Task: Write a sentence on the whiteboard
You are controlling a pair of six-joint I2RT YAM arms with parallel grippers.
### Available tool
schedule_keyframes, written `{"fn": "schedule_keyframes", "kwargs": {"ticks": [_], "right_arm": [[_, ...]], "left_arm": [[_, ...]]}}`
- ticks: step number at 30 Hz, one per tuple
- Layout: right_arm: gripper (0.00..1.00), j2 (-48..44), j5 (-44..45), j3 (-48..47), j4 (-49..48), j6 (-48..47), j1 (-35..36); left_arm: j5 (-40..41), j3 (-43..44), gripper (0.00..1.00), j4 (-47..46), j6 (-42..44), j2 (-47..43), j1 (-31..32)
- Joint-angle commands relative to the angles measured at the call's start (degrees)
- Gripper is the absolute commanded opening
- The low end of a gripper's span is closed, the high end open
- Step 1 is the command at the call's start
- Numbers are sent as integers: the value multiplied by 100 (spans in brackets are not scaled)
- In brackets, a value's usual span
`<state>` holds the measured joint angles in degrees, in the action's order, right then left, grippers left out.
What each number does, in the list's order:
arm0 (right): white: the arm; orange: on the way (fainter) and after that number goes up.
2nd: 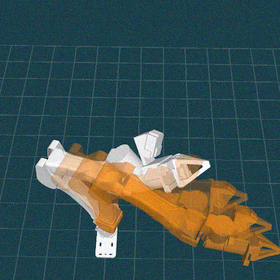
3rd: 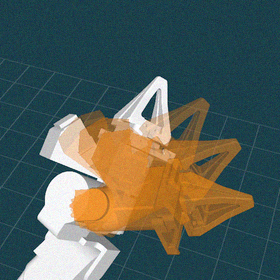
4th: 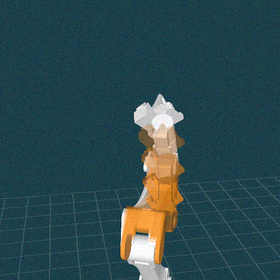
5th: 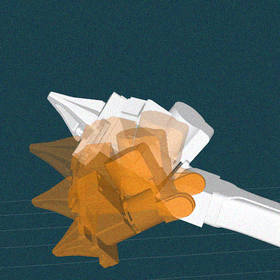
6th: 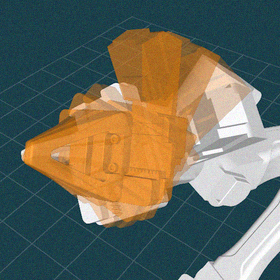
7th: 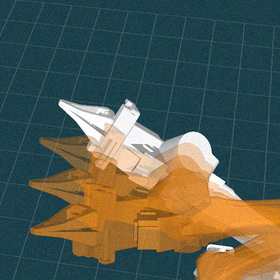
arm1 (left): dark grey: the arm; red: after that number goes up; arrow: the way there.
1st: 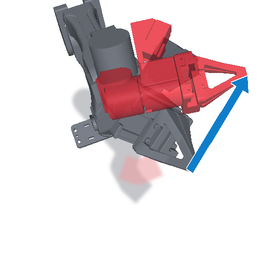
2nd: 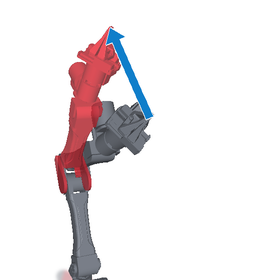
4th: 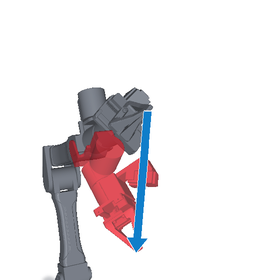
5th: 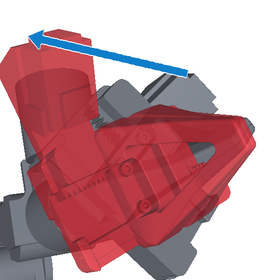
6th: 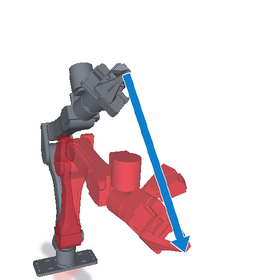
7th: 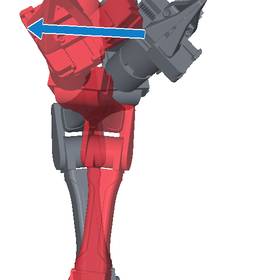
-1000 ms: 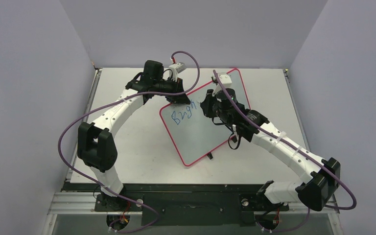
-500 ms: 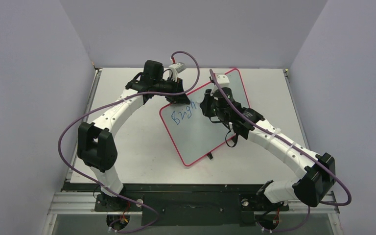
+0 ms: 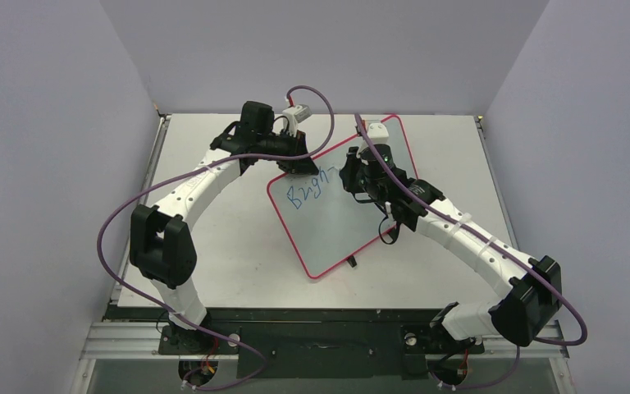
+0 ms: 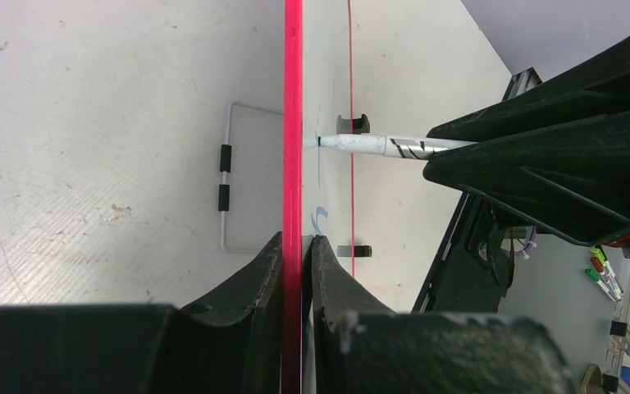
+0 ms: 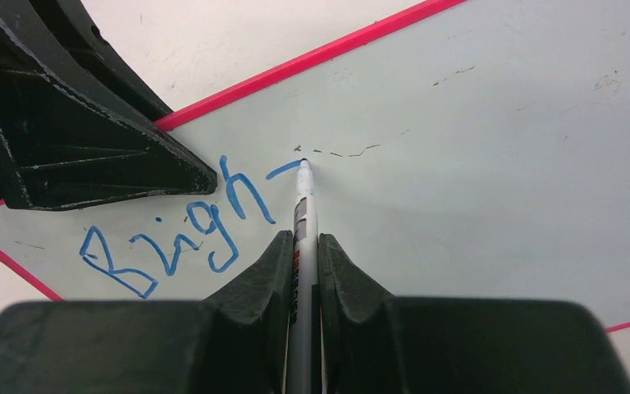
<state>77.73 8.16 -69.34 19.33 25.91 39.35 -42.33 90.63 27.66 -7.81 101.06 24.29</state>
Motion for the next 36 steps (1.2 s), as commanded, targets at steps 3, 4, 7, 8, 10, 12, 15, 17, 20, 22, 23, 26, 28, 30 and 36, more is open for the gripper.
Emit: {"fn": "schedule_keyframes", "kwargs": {"ticks": [3, 4, 7, 8, 10, 12, 15, 17, 20, 22, 23, 26, 28, 30, 36], "right_arm": [[0, -146, -172, -150, -229, -84, -43], [0, -194, -221, -152, -237, -68, -42], [0, -400, -365, -176, -255, -25, -41], [0, -426, -371, -185, -250, -18, -39], [0, -464, -376, -237, -250, -16, -41], [0, -409, -372, -315, -242, -20, -40], [0, -237, -346, -473, -204, -41, -36], [0, -112, -330, -553, -202, -44, -49], [0, 84, -298, -655, -195, -51, -51], [0, 186, -276, -697, -205, -51, -51], [0, 223, -274, -705, -204, -45, -51], [0, 336, -249, -697, -202, -40, -51], [0, 373, -243, -669, -202, -30, -49], [0, 376, -244, -618, -208, -19, -50], [0, 272, -292, -393, -236, 46, -41]], "left_arm": [[179, 113, 0, -463, 500, -257, -8], [184, 113, 0, -463, 498, -254, -11], [174, 119, 0, -457, 492, -237, -12], [173, 121, 0, -460, 491, -225, -6], [173, 117, 0, -460, 491, -233, -10], [164, 121, 0, -455, 491, -234, -11], [162, 122, 0, -462, 476, -257, -5], [153, 122, 0, -470, 474, -267, -4], [146, 113, 0, -472, 477, -277, -4], [147, 113, 0, -472, 474, -283, -4], [142, 113, 0, -472, 474, -287, -4], [129, 113, 0, -479, 474, -310, -3], [131, 113, 0, -483, 467, -315, -3], [132, 113, 0, -481, 465, -315, -4], [137, 113, 0, -481, 465, -332, -3]]}}
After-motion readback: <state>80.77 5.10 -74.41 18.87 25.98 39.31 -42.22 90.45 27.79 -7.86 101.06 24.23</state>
